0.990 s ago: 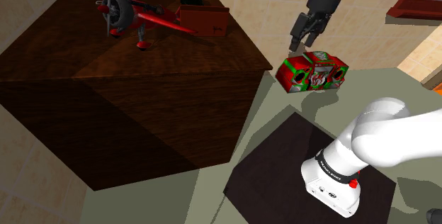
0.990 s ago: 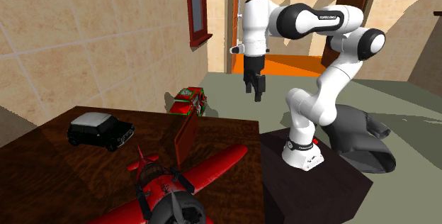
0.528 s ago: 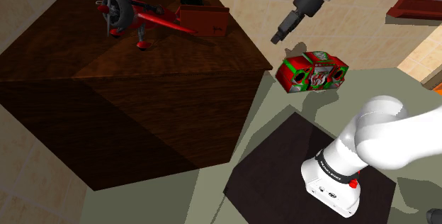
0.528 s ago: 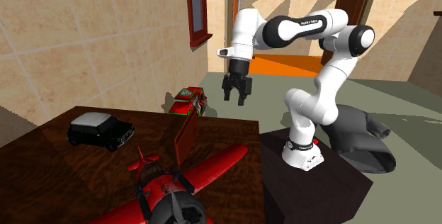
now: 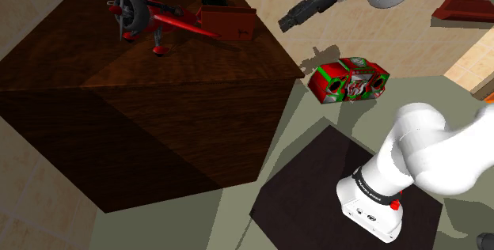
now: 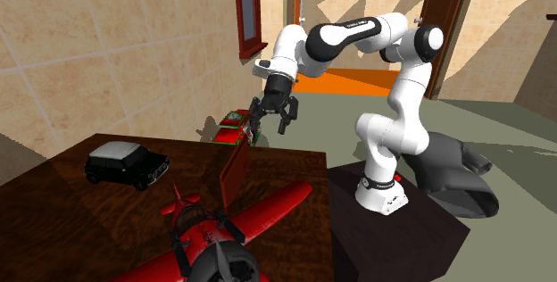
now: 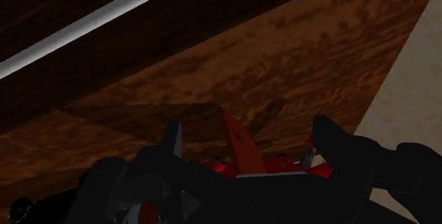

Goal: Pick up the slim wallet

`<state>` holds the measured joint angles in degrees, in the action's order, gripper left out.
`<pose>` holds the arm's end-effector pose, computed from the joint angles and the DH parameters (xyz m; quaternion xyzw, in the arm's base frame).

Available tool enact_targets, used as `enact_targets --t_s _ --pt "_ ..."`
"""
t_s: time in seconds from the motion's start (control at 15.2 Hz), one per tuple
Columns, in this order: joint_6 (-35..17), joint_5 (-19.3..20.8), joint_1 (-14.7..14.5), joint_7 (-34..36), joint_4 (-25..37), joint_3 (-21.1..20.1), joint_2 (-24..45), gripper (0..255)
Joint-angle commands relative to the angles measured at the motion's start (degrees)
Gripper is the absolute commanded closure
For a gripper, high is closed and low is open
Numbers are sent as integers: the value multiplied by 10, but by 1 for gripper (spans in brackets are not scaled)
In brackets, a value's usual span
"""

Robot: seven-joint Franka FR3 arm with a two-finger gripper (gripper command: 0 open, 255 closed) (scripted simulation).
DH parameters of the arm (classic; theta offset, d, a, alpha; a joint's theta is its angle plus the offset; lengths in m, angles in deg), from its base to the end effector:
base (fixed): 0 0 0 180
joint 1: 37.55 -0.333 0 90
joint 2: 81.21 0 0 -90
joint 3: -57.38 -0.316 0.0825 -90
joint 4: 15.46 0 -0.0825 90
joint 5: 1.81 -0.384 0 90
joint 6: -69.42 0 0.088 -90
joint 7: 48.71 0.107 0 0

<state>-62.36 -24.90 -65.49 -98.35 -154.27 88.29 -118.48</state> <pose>0.4173 -0.0457 0.5539 -0.8790 -0.2852 -0.3159 0.2152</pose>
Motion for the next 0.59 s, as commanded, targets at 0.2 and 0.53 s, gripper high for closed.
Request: enact_targets --t_s 0.2,0.53 --pt "-33 -126 -179 -241 64 143 21 0" --pt "-30 -180 -278 -360 95 222 17 0"
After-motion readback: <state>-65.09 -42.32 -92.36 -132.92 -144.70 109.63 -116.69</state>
